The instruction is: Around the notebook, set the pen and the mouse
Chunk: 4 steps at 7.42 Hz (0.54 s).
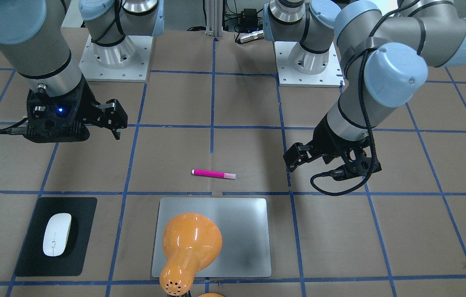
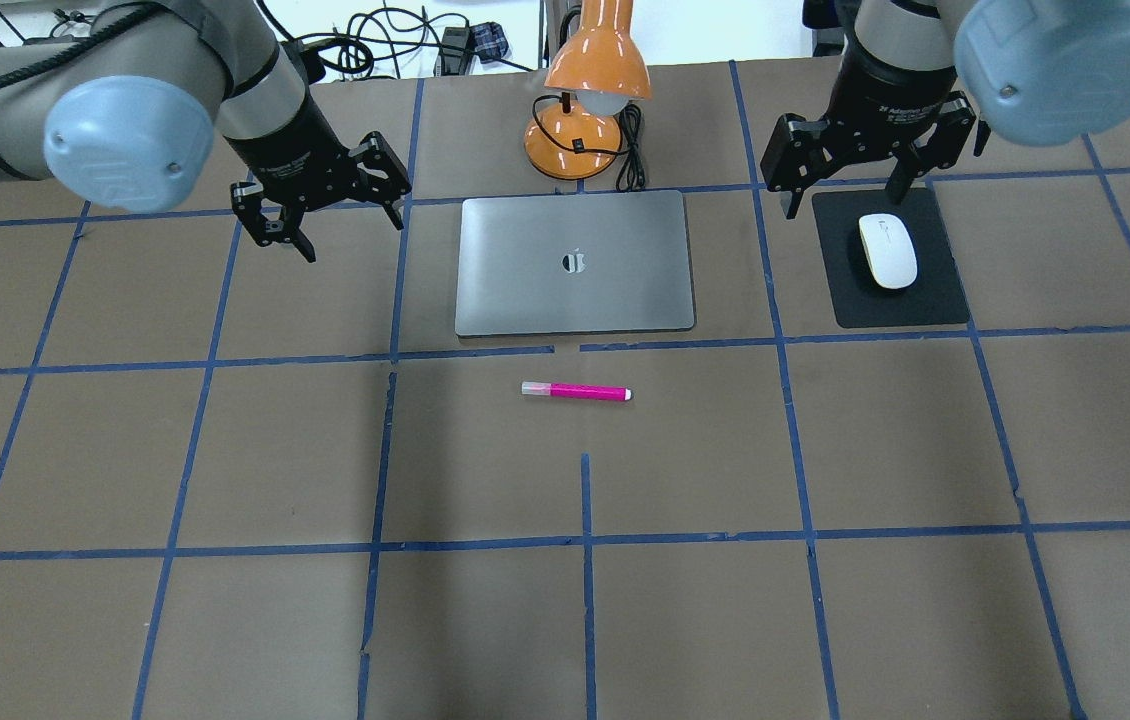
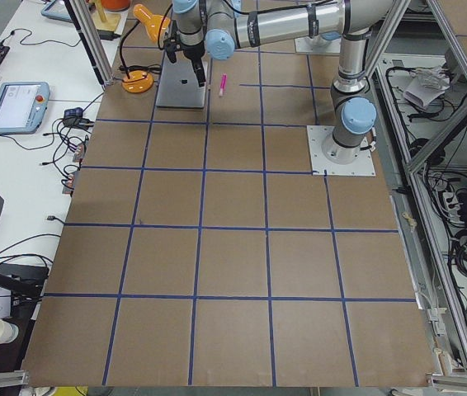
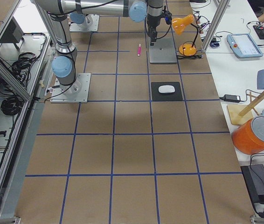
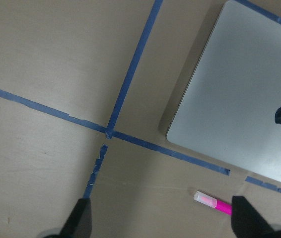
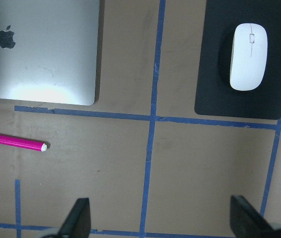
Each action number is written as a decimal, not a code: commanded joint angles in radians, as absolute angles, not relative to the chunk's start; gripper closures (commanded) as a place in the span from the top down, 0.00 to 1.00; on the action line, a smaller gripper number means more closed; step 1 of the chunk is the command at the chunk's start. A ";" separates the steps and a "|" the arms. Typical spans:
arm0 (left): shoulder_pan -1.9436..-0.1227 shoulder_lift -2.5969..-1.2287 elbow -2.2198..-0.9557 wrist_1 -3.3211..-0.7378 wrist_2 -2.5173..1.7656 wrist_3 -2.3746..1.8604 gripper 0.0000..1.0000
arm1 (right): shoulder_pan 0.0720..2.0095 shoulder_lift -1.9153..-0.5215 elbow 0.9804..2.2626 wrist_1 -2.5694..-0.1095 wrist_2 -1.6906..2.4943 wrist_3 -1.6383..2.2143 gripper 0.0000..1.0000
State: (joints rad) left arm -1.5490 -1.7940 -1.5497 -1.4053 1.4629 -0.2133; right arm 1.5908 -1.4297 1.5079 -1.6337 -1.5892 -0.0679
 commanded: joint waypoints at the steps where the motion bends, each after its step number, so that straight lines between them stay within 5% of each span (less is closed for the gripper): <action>1: -1.514 -1.738 -1.542 -1.494 1.482 -0.072 1.00 | 1.591 -1.430 1.508 -1.634 -1.589 -0.067 1.00; 4: -1.491 -1.685 -1.566 -1.531 1.608 -0.009 1.00 | 1.591 -1.430 1.509 -1.634 -1.589 -0.067 1.00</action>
